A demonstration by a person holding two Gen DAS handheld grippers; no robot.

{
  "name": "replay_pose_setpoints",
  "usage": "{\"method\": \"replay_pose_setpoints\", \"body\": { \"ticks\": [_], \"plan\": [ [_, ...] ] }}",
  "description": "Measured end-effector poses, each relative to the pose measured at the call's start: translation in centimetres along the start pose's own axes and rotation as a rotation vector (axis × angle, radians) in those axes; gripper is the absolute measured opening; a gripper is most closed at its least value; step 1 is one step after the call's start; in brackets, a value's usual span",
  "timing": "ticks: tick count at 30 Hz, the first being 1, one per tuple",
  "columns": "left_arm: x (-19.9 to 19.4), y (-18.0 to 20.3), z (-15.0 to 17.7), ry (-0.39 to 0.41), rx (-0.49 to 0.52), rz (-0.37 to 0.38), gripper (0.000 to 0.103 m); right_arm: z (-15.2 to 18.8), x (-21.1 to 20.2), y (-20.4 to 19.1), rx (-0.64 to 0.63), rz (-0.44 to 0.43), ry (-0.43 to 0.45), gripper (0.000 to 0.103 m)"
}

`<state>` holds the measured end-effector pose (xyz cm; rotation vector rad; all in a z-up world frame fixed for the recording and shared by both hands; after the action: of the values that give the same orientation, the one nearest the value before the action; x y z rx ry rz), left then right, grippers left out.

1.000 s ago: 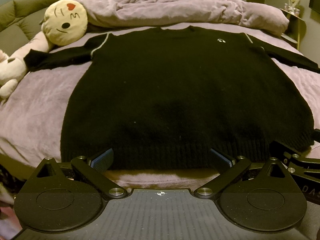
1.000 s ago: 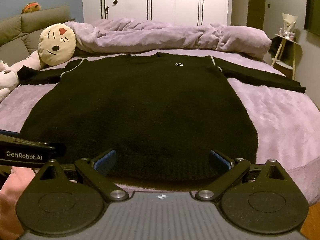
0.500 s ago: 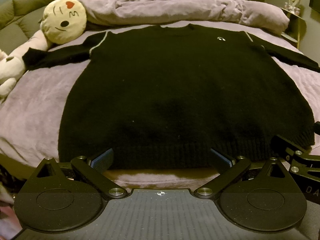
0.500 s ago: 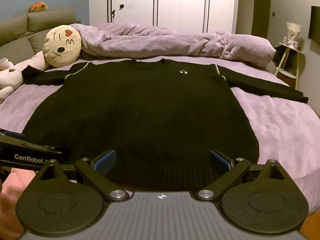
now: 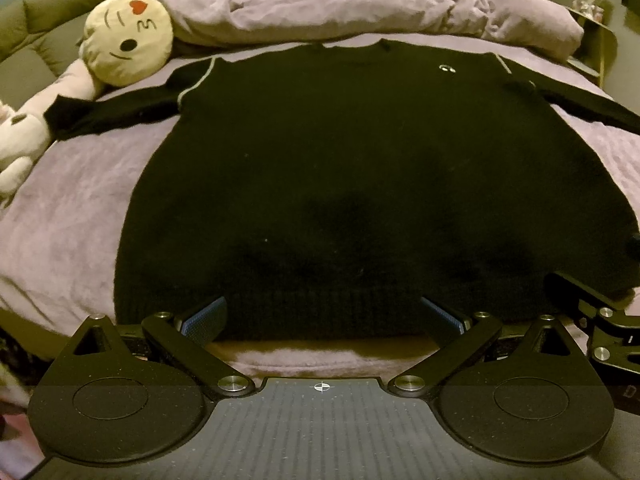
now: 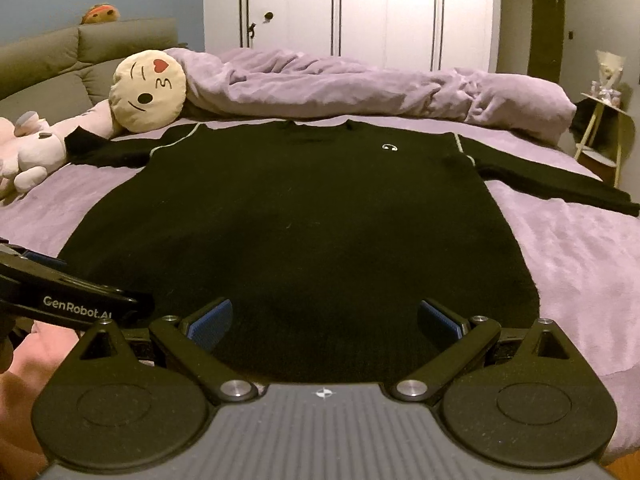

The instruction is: Fold small clothes

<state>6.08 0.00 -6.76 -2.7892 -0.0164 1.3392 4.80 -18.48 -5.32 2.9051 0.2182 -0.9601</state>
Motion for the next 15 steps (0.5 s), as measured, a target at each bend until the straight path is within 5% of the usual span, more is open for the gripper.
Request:
{"method": "replay_pose_setpoints", "body": {
  "ticks": [11, 15],
  "plan": [
    [0.5, -0.1, -0.6, -0.016, -0.014, -0.015, 0.103, 0.1, 1.3, 1.7, 0.078, 0.0, -0.034, 0.099],
    [0.0, 0.0, -3.0, 0.024, -0.02, -0.01, 0.103, -0.6, 2.1, 4.1, 0.177, -0.041, -0.021, 0.099]
  ]
}}
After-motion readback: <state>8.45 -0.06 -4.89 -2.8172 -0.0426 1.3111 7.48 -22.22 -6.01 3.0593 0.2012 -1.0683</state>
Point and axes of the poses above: each gripper's, at about its wrist camera, not at the fingertips, and x roughly the way its jaws point, y to its right, z to its underside, the point moved 7 cm from there along x, roughly the way its jaws point, and after that the axes turned 2 degrees about -x, right-handed, at the moved point
